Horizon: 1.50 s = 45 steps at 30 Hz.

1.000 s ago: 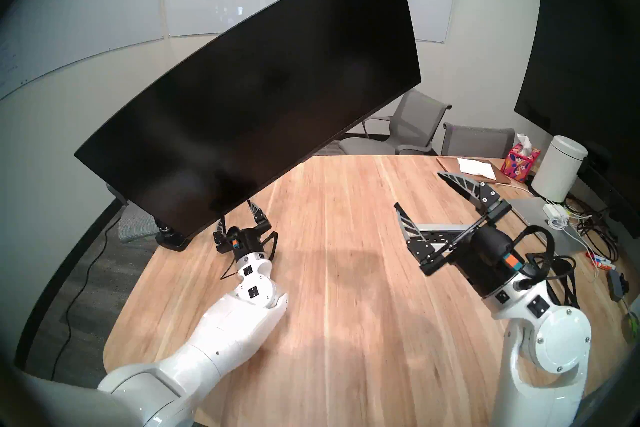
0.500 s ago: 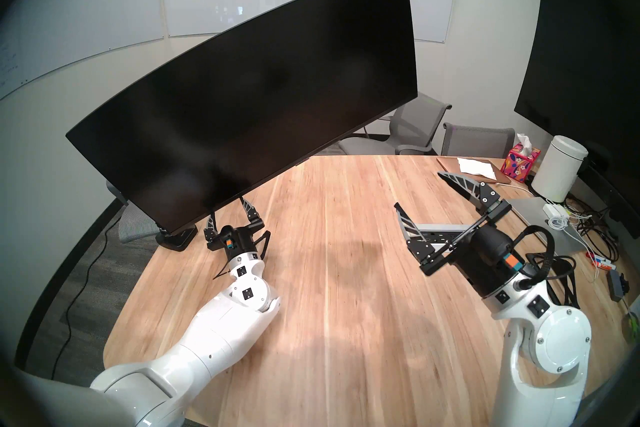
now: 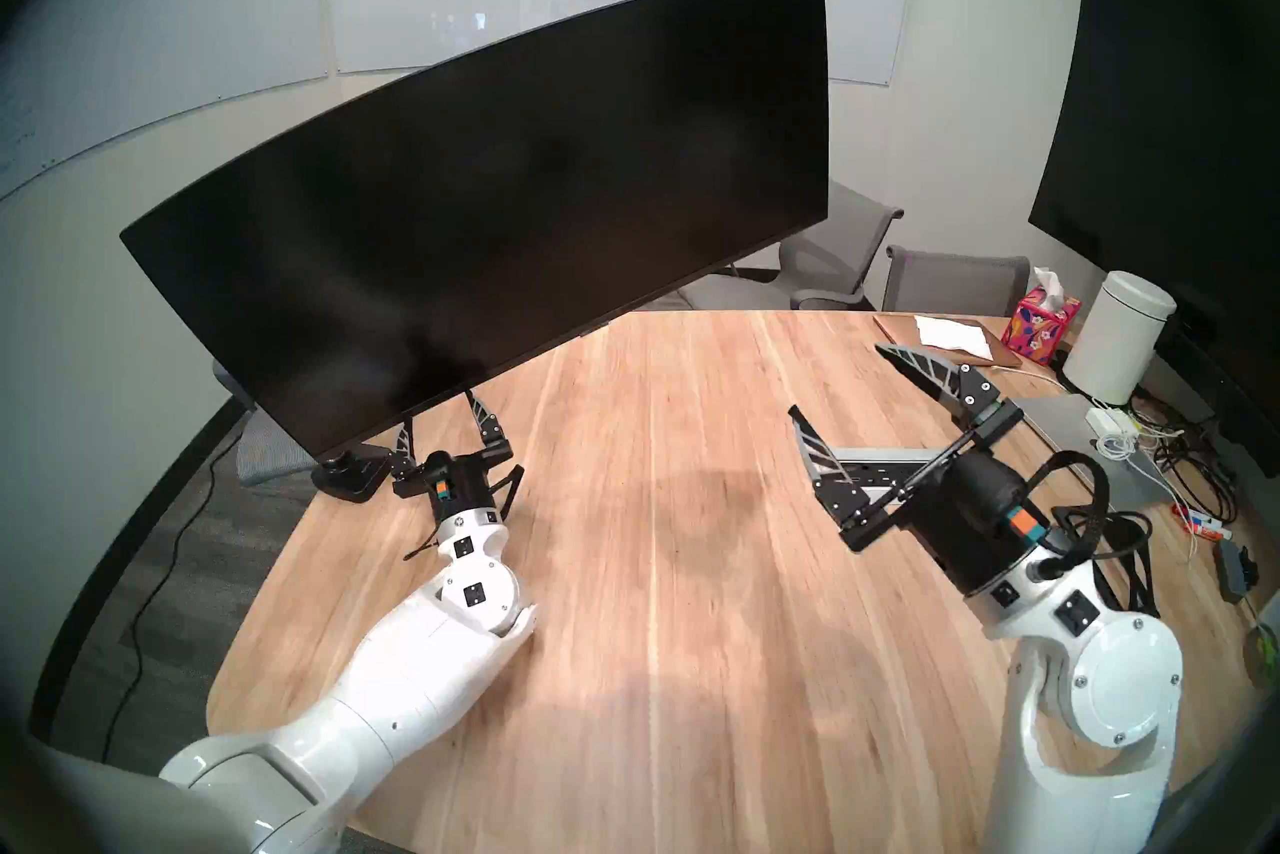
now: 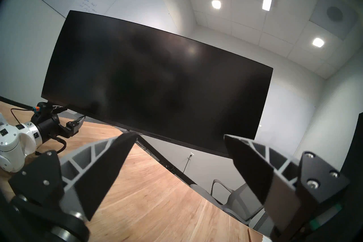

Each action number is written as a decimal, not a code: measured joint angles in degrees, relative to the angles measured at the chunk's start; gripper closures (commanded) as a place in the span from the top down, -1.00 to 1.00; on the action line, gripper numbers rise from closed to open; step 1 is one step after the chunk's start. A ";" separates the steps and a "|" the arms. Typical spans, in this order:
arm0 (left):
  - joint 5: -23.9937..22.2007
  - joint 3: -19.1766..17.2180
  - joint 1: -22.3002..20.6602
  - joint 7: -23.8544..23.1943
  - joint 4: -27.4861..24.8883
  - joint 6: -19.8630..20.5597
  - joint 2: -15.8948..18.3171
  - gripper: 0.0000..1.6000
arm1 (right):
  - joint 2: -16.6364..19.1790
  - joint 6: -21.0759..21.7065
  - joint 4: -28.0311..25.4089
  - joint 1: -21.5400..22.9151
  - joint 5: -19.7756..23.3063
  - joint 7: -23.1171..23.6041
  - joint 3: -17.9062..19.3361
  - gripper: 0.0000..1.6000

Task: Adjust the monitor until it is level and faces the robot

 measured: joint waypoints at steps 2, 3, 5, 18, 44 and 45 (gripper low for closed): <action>0.33 -0.01 0.36 0.00 -0.62 0.54 0.63 1.00 | 0.00 0.00 0.00 0.00 0.00 0.00 0.00 1.00; 0.55 -0.02 0.63 0.00 -1.08 0.98 1.06 1.00 | 0.00 0.00 0.00 0.00 0.00 0.00 0.00 1.00; 0.95 -0.05 1.28 -0.06 -2.12 2.04 1.95 1.00 | 0.00 0.00 0.00 0.00 0.00 0.00 0.00 1.00; 2.06 -1.09 5.92 -0.37 -8.39 8.06 7.29 1.00 | 0.00 0.00 -0.02 0.00 0.00 0.01 0.00 1.00; 2.67 -3.07 9.03 -1.09 -14.46 15.37 13.33 1.00 | 0.00 0.00 -0.02 -0.01 0.01 0.01 0.00 1.00; 2.71 -3.08 9.07 -1.09 -14.61 15.60 13.46 1.00 | 0.00 0.00 -0.02 -0.01 0.01 0.01 0.00 1.00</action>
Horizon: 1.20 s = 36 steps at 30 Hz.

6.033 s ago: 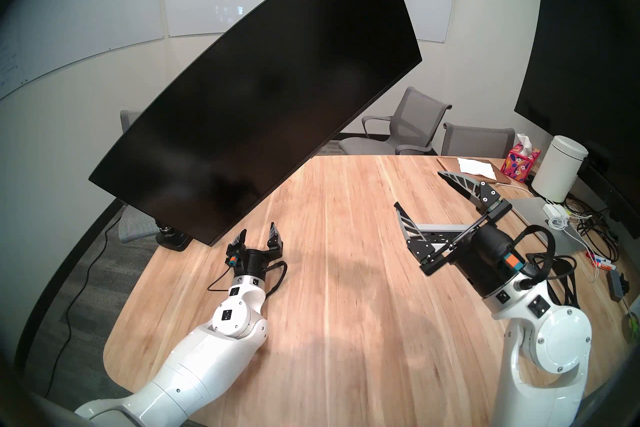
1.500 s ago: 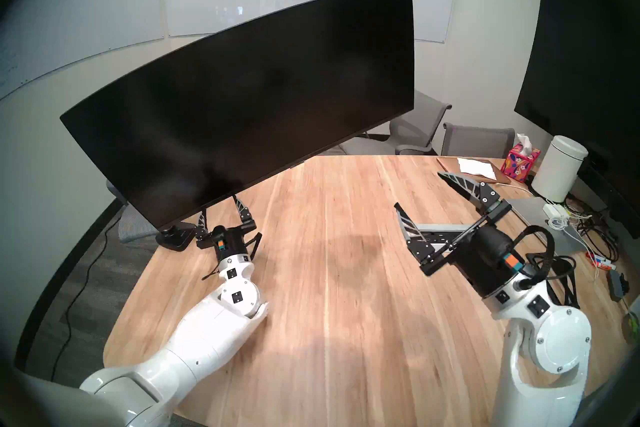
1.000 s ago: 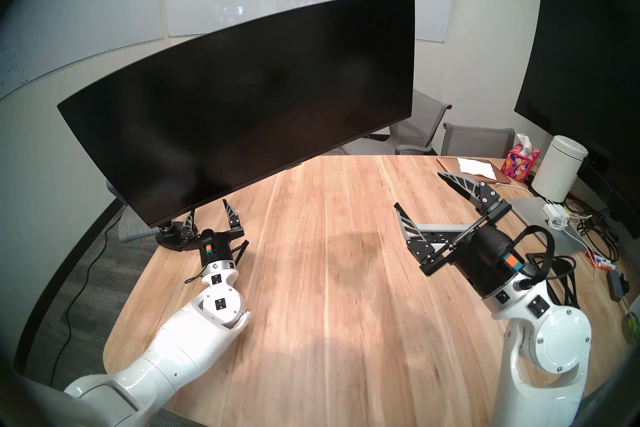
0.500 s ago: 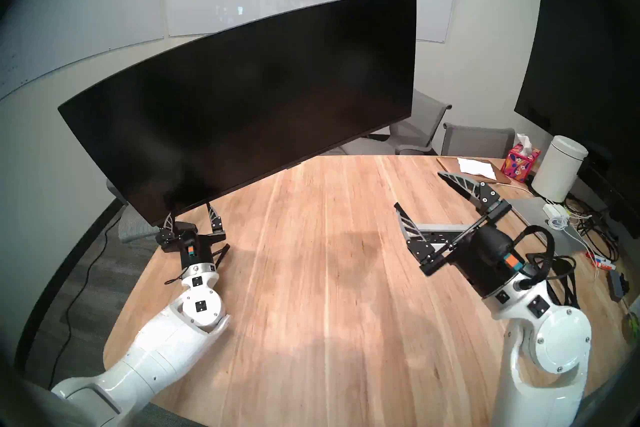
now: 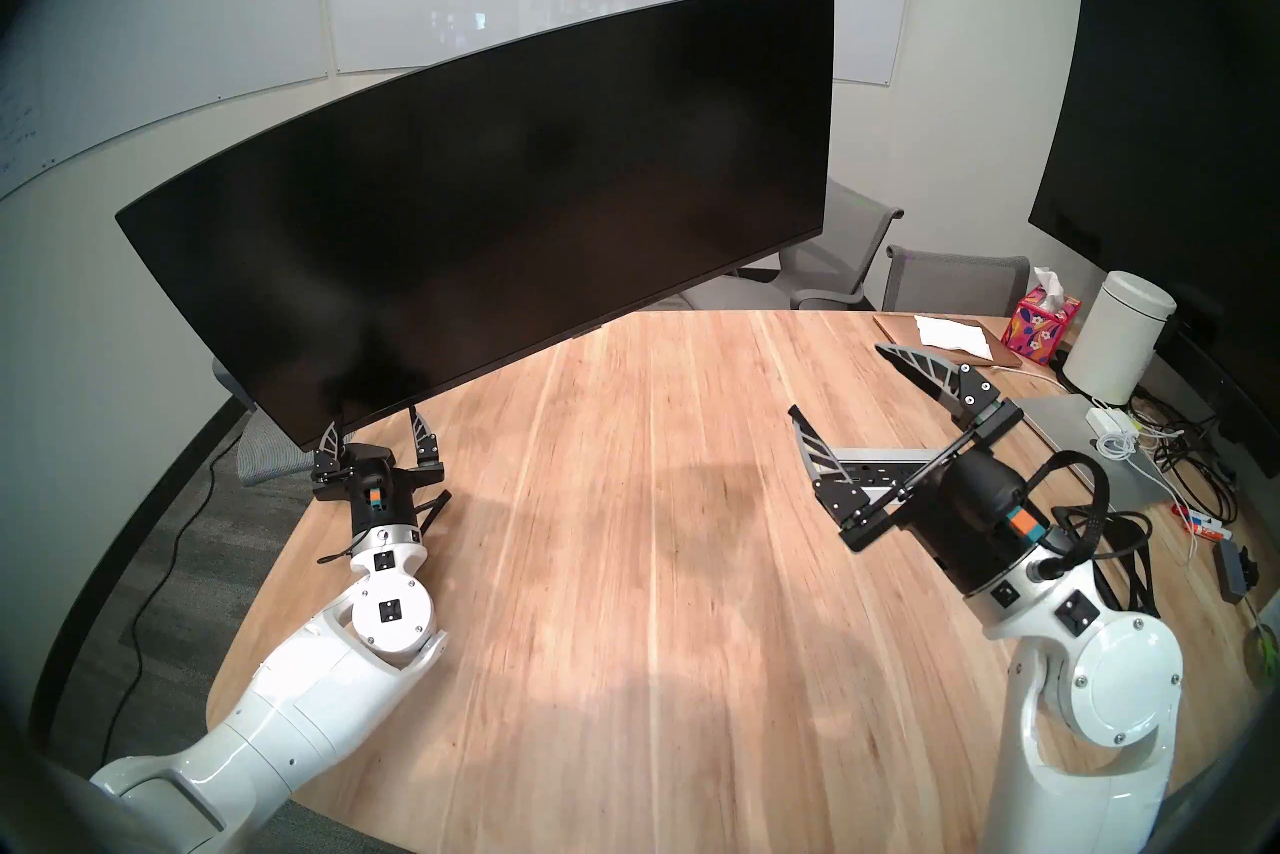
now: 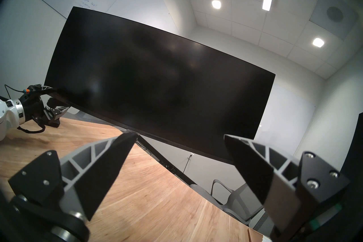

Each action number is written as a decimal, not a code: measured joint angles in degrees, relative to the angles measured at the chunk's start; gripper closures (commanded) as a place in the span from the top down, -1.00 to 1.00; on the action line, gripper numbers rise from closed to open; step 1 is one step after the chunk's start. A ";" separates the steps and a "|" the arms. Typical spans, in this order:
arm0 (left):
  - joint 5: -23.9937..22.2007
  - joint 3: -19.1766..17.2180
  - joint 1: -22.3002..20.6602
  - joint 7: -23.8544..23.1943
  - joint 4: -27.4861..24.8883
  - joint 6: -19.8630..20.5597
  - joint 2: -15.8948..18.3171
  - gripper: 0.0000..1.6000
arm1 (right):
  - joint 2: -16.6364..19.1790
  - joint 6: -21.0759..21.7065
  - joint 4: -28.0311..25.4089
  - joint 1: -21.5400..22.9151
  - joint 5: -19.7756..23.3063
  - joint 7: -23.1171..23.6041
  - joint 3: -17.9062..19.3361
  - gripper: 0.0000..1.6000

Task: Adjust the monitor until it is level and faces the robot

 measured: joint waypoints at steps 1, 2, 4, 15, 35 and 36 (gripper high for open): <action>0.04 0.00 0.05 -0.01 -0.18 0.25 0.13 1.00 | 0.00 0.00 0.00 0.00 0.00 0.00 0.00 1.00; 0.08 -0.01 0.10 -0.02 -0.42 0.53 0.29 1.00 | 0.00 0.00 0.00 0.00 0.00 0.00 0.00 1.00; 0.16 -0.01 0.20 -0.06 -0.86 0.94 0.52 1.00 | 0.00 0.00 0.00 0.00 0.00 0.00 0.00 1.00; 1.01 -0.03 0.66 0.04 -3.63 3.03 2.04 1.00 | 0.00 0.00 0.03 0.00 -0.02 -0.01 0.00 1.00; 4.01 -2.39 -0.58 1.69 -13.85 6.07 5.40 1.00 | 0.00 0.00 0.04 0.01 -0.03 -0.01 -0.01 1.00; 4.19 -2.52 -0.41 1.69 -14.88 6.67 5.81 1.00 | 0.00 0.00 0.03 0.01 -0.03 -0.01 -0.01 1.00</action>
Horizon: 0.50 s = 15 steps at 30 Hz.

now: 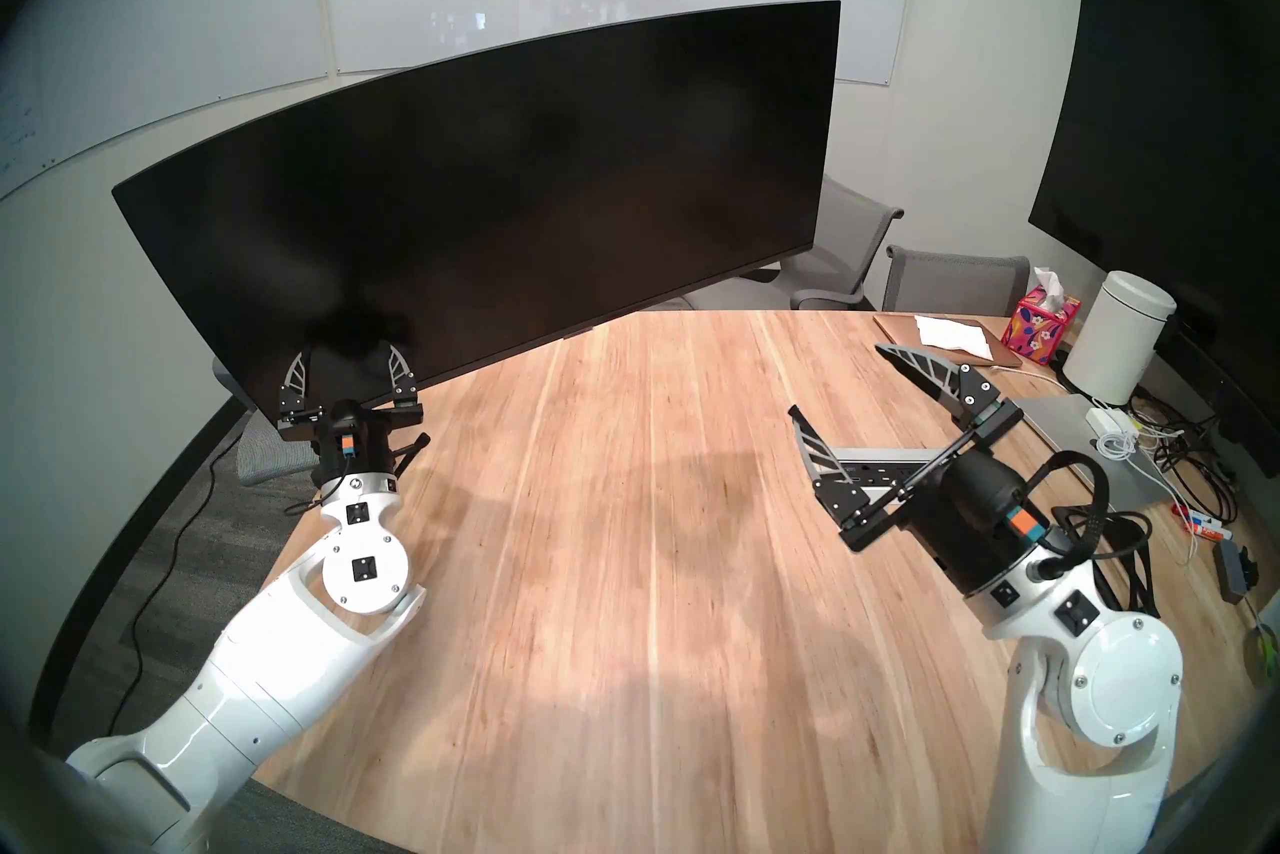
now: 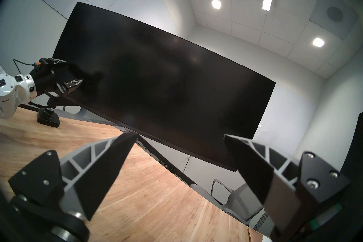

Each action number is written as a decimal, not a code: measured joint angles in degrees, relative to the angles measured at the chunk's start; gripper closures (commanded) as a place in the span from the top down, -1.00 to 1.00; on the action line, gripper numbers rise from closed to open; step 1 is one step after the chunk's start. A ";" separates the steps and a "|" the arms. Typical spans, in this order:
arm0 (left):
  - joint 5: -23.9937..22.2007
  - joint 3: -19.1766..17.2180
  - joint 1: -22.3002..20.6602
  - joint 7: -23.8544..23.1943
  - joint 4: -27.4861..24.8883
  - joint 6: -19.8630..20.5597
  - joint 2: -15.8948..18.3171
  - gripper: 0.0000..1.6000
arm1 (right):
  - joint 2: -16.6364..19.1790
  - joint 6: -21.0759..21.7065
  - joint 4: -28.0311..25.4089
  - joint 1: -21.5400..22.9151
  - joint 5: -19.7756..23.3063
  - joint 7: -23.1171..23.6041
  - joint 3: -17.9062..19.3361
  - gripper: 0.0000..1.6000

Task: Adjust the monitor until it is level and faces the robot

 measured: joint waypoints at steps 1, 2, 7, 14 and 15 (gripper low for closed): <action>0.10 -0.04 0.22 -0.02 -0.77 0.42 0.30 1.00 | 0.00 0.00 -0.01 0.00 0.00 0.00 0.00 1.00; 0.20 -0.08 0.44 -0.03 -1.54 0.85 0.59 1.00 | 0.00 0.00 -0.01 0.00 0.00 0.01 0.00 1.00; -0.28 0.50 2.51 -1.32 -5.24 2.91 1.83 1.00 | 0.00 0.00 -0.02 -0.01 0.01 0.01 0.00 1.00; -2.24 0.68 4.86 -2.97 -7.97 5.24 3.17 1.00 | 0.00 0.00 -0.03 -0.01 0.02 0.01 0.01 1.00; -2.44 0.62 5.06 -3.10 -8.16 5.43 3.32 1.00 | 0.00 0.00 -0.03 -0.01 0.02 0.01 0.01 1.00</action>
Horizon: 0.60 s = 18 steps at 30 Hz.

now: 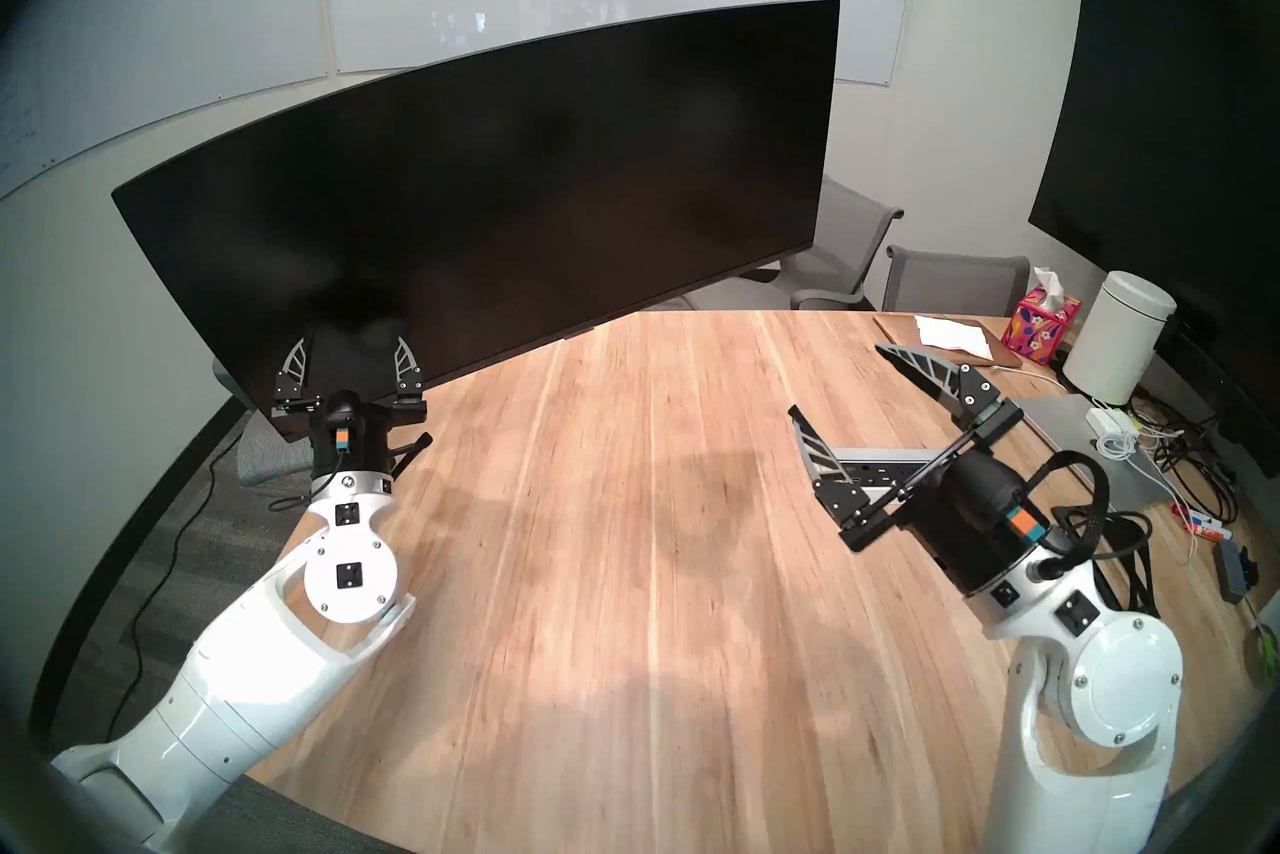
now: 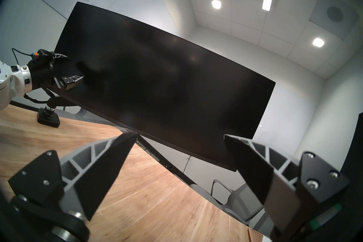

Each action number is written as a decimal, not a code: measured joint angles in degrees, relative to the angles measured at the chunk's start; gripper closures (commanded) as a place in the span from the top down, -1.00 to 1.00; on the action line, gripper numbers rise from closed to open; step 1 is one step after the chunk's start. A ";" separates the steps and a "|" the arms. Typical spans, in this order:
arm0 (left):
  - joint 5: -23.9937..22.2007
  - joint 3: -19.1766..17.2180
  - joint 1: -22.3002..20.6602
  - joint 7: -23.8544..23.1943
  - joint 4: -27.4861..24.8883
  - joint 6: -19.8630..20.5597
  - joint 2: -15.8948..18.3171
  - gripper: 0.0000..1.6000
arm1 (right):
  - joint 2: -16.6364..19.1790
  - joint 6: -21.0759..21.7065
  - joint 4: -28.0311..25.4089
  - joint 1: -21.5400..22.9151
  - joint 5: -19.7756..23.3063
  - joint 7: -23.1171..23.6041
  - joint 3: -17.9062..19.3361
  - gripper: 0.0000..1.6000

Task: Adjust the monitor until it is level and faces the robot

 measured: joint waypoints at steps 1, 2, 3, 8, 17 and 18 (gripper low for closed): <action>-0.10 -0.03 0.10 -0.07 -0.09 0.10 0.08 1.00 | 0.00 0.00 0.00 0.00 0.00 0.00 0.00 1.00; -0.19 -0.06 0.20 -0.13 -0.18 0.20 0.16 1.00 | 0.00 0.00 0.00 0.00 0.00 0.00 0.00 1.00; -0.30 -0.09 0.33 -0.22 -0.29 0.33 0.26 1.00 | 0.00 0.00 0.00 0.00 0.00 0.00 0.00 1.00; -1.10 0.30 1.32 -1.12 -0.64 0.65 0.80 1.00 | 0.00 0.00 0.00 0.00 0.00 0.00 0.00 1.00; -0.83 3.18 3.31 -1.20 0.32 -1.41 0.29 1.00 | 0.00 0.00 0.00 0.00 0.00 0.00 0.00 1.00; -0.89 3.33 3.51 -0.99 0.39 -1.63 0.11 1.00 | 0.00 0.00 0.00 0.00 0.00 0.00 0.00 1.00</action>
